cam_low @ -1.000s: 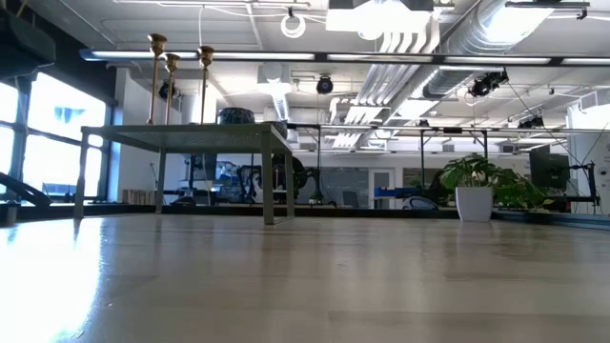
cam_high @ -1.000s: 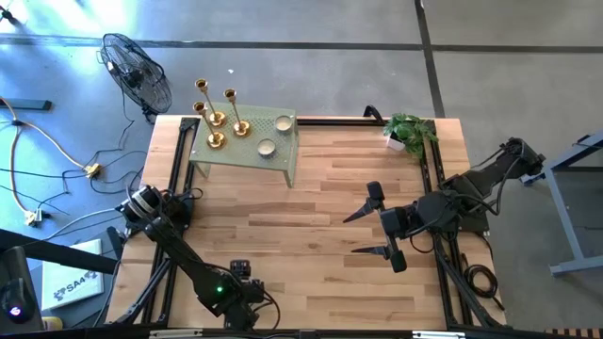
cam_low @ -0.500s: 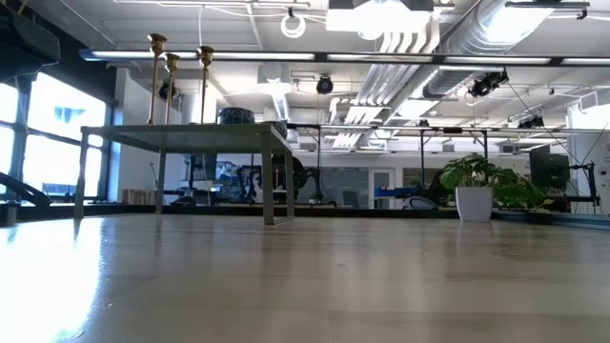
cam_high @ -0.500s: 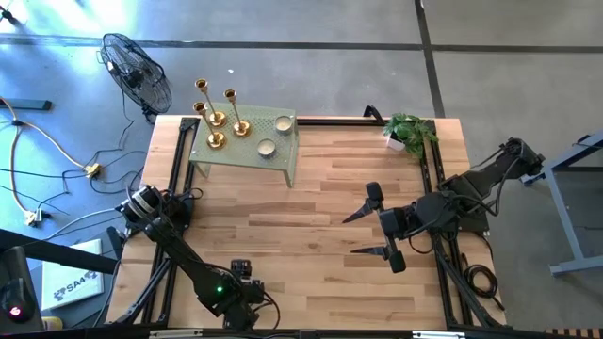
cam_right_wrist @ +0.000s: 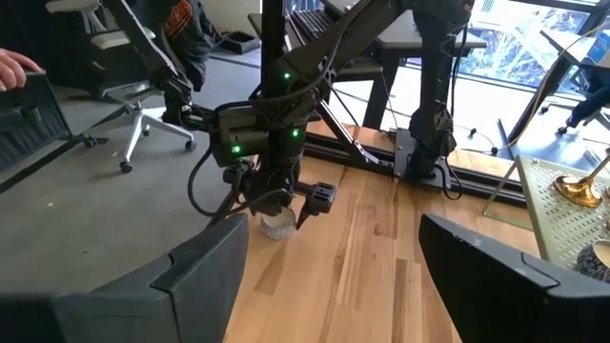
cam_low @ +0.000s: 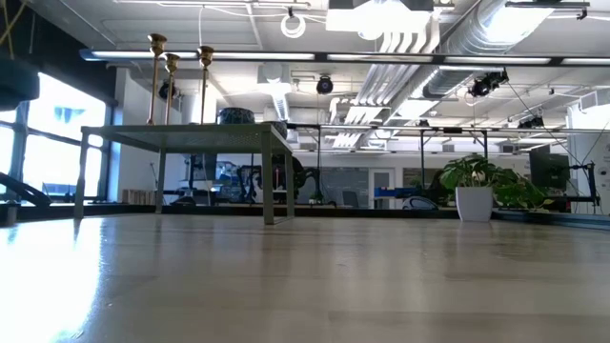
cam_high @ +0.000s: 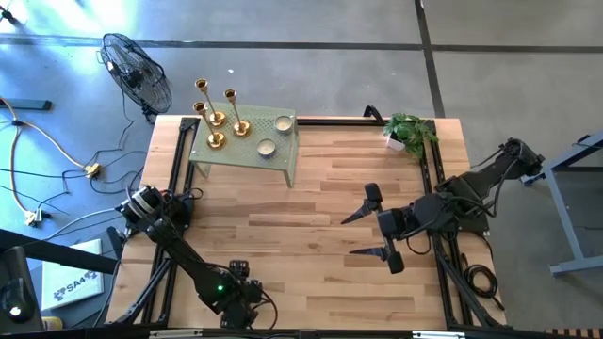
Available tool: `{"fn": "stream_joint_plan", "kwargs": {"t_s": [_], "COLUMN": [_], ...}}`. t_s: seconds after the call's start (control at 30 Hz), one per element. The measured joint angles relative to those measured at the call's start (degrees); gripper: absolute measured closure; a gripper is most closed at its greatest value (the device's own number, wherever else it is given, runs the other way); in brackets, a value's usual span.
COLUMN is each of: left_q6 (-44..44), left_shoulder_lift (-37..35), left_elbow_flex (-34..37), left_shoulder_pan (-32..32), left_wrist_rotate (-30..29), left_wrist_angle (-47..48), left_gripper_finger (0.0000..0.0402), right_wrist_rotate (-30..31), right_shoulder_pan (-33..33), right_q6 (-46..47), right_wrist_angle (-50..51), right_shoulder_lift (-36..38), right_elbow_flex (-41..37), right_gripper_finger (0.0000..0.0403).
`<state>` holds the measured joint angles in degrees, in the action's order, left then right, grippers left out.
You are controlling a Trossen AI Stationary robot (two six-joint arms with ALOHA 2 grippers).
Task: Pick & Place candle stick holders
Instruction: Put the blue patterned round candle on the shelf
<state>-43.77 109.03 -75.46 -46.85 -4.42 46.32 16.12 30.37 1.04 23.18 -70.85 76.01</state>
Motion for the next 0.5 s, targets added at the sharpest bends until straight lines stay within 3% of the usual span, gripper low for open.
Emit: {"fn": "stream_joint_plan", "kwargs": {"t_s": [0.5], "left_q6": [-1.81], "left_shoulder_lift": [-0.02], "left_elbow_flex": [0.95], "left_shoulder_pan": [0.46], "left_wrist_rotate": [-1.34], "left_wrist_angle": [-1.69], "left_gripper_finger": [0.0007], "right_wrist_rotate": [0.02], "right_shoulder_pan": [0.00], "right_q6": [1.52], "right_wrist_angle": [-0.35], "right_shoulder_lift": [0.00], "right_elbow_flex": [0.00], "right_gripper_finger": [0.0100]}}
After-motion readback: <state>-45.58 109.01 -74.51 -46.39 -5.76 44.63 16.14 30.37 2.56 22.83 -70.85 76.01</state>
